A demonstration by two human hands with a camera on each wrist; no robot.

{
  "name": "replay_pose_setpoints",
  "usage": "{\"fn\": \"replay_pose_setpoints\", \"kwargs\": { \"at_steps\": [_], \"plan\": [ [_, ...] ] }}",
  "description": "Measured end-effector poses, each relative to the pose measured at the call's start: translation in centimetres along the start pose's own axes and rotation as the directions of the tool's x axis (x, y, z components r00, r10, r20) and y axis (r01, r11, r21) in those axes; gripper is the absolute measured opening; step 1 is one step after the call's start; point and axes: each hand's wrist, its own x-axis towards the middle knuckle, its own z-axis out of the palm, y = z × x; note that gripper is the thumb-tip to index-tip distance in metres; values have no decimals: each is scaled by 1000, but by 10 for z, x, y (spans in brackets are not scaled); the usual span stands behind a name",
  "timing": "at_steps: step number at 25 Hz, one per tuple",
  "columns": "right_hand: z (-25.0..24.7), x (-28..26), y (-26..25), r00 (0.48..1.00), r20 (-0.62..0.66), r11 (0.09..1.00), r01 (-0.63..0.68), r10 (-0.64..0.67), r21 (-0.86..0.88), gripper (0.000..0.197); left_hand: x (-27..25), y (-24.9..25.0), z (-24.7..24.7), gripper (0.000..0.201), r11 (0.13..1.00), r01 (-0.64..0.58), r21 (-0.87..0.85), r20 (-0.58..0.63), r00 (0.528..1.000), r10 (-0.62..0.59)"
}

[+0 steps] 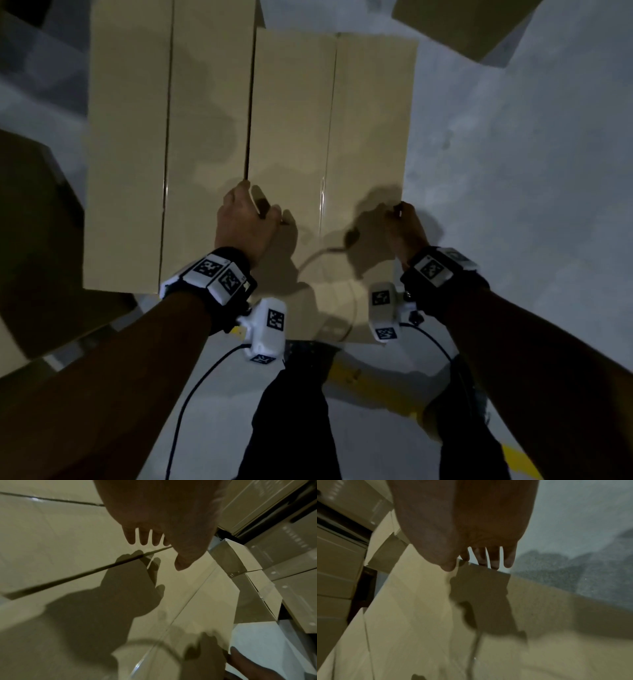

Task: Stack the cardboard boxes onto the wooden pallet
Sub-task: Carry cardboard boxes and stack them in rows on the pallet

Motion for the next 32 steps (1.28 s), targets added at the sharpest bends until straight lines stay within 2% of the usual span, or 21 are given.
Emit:
{"fn": "replay_pose_setpoints", "kwargs": {
  "at_steps": [4, 6, 10, 13, 16, 20, 24, 27, 30, 32],
  "plan": [
    [5, 11, 18, 999, -42, 1000, -1, 1, -12, 36, 1, -2, 9, 66, 999, -15, 39, 18, 1000, 14],
    [-3, 13, 23, 995, -96, 1000, 10, -11, -13, 32, -2, 3, 12, 71, 1000, -29, 3, 0, 1000, 29],
    [-28, 19, 34, 994, -105, 990, 9, 6, 138, 30, -15, 30, 25, 92, 994, -40, -98, 66, 997, 47],
    [-40, 21, 35, 999, -45, 973, 39, -29, 228, 45, -23, 49, 41, 106, 986, -23, -164, 70, 997, 35],
    [-42, 17, 39, 995, -27, 948, 97, -93, 304, 66, -25, 56, 50, 111, 983, -6, -183, 43, 999, 14],
    [-55, -6, 57, 991, -66, 955, 126, -112, 269, 97, -35, 66, 50, 110, 977, -14, -212, 39, 999, 23],
    [-94, -59, 72, 981, -169, 947, 138, -91, 290, 98, -71, 104, 41, 105, 978, -81, -194, 58, 994, 94],
    [-138, -115, 74, 978, -188, 921, 154, -91, 358, 114, -111, 148, 22, 110, 973, -173, -155, 59, 981, 184],
    [-197, -178, 76, 974, -211, 907, 160, -82, 388, 118, -173, 199, -2, 116, 956, -259, -137, 56, 962, 268],
    [-241, -223, 71, 967, -226, 905, 200, -120, 374, 116, -217, 234, -21, 118, 934, -323, -151, 51, 941, 334]
  ]
}}
